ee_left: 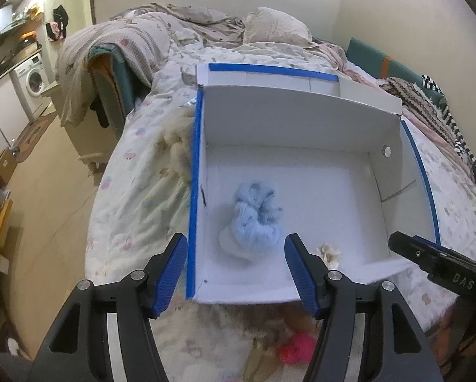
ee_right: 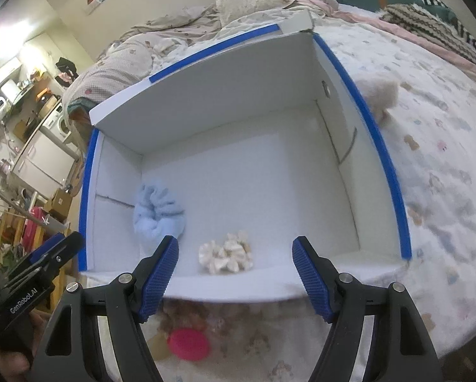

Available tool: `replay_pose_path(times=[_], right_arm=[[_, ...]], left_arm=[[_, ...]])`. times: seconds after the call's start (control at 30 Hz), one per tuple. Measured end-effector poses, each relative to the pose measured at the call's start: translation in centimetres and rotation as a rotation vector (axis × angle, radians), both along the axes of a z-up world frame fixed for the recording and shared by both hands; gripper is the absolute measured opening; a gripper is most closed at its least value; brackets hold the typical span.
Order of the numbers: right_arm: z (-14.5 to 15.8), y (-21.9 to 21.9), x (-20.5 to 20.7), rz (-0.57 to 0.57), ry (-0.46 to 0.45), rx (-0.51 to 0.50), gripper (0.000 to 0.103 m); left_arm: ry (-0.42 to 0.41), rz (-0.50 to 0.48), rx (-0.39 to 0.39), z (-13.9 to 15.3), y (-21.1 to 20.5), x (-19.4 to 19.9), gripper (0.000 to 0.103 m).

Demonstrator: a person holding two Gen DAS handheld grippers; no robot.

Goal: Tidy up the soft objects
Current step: 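Grasp the pink rubber duck with the right tool while the left grasps a beige item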

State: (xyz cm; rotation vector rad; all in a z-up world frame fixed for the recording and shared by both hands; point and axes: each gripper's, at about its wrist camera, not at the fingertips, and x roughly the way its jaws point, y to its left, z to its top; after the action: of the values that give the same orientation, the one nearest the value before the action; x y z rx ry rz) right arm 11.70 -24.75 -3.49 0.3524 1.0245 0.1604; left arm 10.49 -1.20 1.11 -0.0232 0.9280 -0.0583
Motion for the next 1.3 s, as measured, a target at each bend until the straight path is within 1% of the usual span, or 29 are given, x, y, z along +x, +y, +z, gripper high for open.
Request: replay_pose_path(times=[0.13,0.27,0.47,0.6,0.7,0.8,0.87,0.93,1.07,1.1,1.17,1.2,1.23,1.27,1.3], right_arm=[[0.2,-0.2,-1.6,-0.014,-0.009,0.012,0.078],[0.7,0.0,-2.9,-0.015,-0.030,-0.007,0.078],[-0.4,-0.4,-4.0,-0.027,0.013,0.011,0.078],[-0.9,-0.4,-4.3,-0.016,0.031,-0.017,0.078],[-1.3,-0.7,-4.4,-0.023,0.046,-0.018,0.078],[-1.6,-1.1,-4.3,-0.039,0.063,-0.012,0.078],[-1.9,-1.1,-4.2,-0.041,0.078,-0.005,0.078],[-2.2,-0.9,-4.1,-0.033,0.090,-0.004,0.078],[-2.6,-0.3,-3.9,-0.016,0.103,-0.013,0.078],[-2.7,-0.2,-3.8,-0.012,0.105,-0.014,0.078],[-2.8,0.1,-3.8,-0.003,0.109,-0.021,0.078],[-2.9,0.2,-3.8,0.001,0.111,-0.023,0.078],[-3.0,0.3,-3.8,0.004,0.114,-0.025,0.078],[-3.0,0.4,-3.7,0.007,0.117,-0.026,0.078],[-3.0,0.5,-3.7,0.010,0.119,-0.027,0.078]], left_arm=[[0.004,0.014,-0.005,0.0,0.7,-1.4,0.060],[0.014,0.041,-0.011,-0.2,1.4,-2.8,0.060],[0.044,0.080,-0.030,-0.8,2.9,-4.2,0.060],[0.097,0.116,-0.032,-2.2,4.1,-4.4,0.060],[0.150,0.131,-0.030,-3.4,4.8,-4.2,0.060],[0.226,0.118,-0.034,-5.0,4.6,-4.2,0.060],[0.312,0.076,-0.061,-6.6,3.9,-4.4,0.060],[0.379,0.038,-0.081,-7.9,2.9,-4.7,0.060],[0.491,-0.039,-0.060,-10.3,0.9,-5.2,0.060],[0.508,-0.050,-0.063,-10.6,0.6,-5.3,0.060],[0.558,-0.077,-0.096,-11.4,0.1,-5.6,0.059],[0.578,-0.087,-0.108,-11.8,-0.1,-5.7,0.058],[0.592,-0.094,-0.115,-12.1,-0.2,-5.8,0.049],[0.598,-0.097,-0.115,-12.3,-0.4,-5.9,0.034],[0.599,-0.101,-0.111,-12.5,-0.5,-5.9,0.027]])
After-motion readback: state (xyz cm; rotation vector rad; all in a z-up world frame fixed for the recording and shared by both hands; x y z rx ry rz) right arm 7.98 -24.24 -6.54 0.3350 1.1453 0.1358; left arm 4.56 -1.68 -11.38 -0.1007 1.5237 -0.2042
